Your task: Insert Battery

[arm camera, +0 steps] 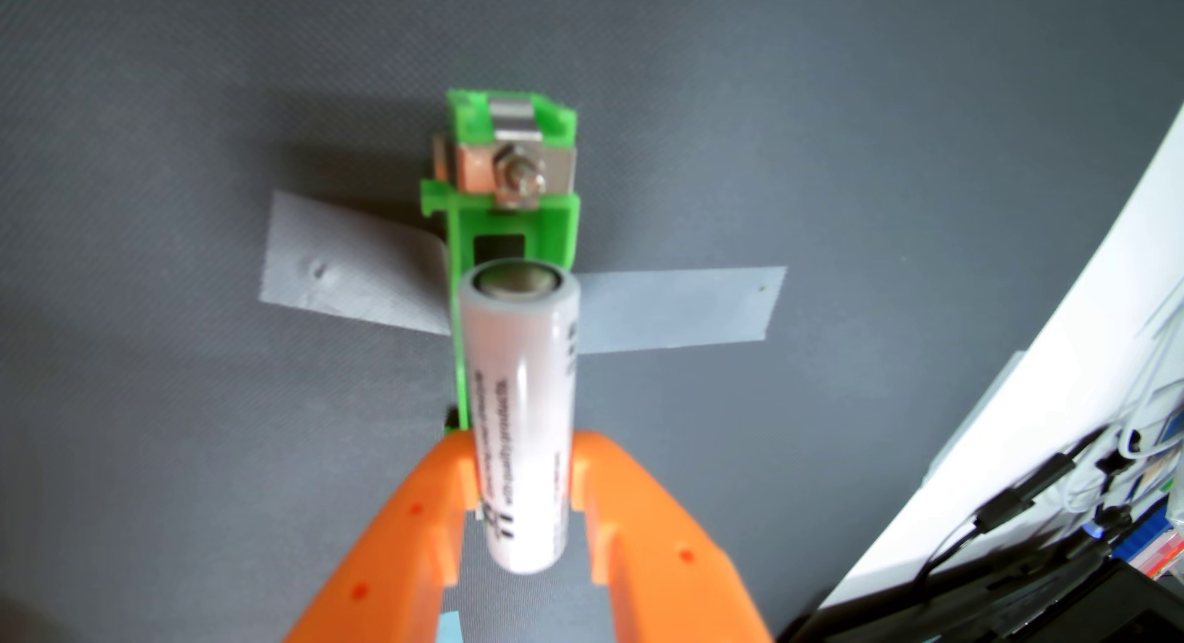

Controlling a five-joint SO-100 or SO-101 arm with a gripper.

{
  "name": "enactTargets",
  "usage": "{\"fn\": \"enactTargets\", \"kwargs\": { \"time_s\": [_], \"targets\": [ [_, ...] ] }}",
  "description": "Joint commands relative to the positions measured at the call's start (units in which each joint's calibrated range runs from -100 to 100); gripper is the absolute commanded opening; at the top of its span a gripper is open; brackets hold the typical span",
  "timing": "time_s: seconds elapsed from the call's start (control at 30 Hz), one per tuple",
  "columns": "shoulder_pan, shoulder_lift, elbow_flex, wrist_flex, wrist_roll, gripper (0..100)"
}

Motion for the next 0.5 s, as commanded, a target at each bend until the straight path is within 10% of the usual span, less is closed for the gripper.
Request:
{"fn": "enactTargets", "kwargs": {
  "time_s": [0.0, 0.47],
  "targets": [
    [0.47, -0.92, -0.53, -0.47, -0.21, 2],
    [0.47, -0.92, -0.71, -0.47, -0.26, 2]
  ]
}}
